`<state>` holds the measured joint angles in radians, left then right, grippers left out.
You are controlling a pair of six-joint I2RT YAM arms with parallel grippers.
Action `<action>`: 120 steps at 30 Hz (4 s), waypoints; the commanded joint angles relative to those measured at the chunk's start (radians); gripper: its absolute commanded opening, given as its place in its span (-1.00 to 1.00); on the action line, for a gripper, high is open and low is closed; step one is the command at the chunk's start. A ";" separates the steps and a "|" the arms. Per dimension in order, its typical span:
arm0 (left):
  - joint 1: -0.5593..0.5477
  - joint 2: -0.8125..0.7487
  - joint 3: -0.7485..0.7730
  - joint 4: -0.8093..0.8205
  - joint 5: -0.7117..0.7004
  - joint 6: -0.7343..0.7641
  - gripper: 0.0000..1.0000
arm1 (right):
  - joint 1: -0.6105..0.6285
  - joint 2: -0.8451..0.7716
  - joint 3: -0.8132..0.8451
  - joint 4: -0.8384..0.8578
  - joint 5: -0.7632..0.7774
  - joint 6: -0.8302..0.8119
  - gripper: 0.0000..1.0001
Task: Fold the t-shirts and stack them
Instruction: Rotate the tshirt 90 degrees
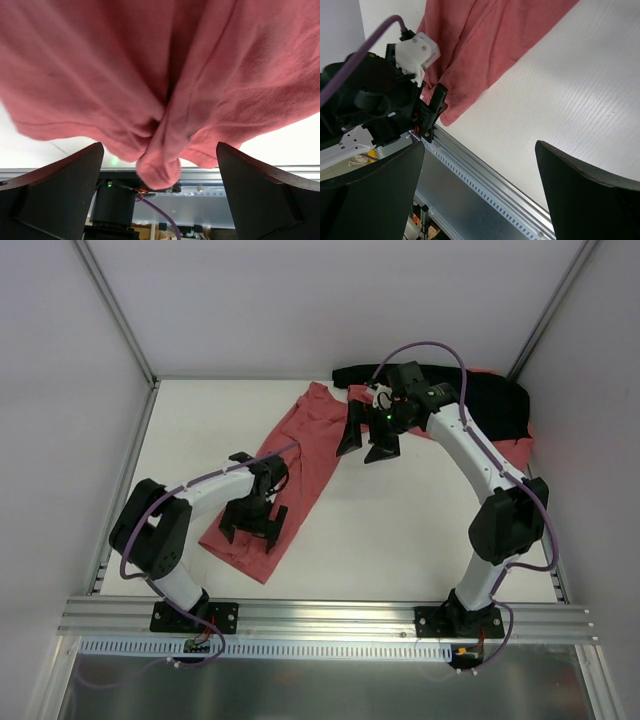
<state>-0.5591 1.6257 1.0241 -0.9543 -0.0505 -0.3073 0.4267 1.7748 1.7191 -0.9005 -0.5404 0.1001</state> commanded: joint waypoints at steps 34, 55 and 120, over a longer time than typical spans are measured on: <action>-0.268 0.571 0.649 0.117 0.399 -0.223 0.97 | -0.147 -0.262 -0.182 0.072 -0.158 0.029 0.99; -0.363 0.217 0.165 0.201 0.454 -0.364 0.97 | -0.198 -0.324 -0.197 0.087 -0.161 0.039 0.99; -0.130 -0.135 0.662 0.078 0.155 -0.139 0.97 | -0.198 0.672 0.442 0.457 -0.058 0.339 0.99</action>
<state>-0.7044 1.4845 1.6299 -0.8581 0.0635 -0.4862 0.2245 2.5416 2.1605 -0.3504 -0.6651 0.5369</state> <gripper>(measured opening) 0.988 0.993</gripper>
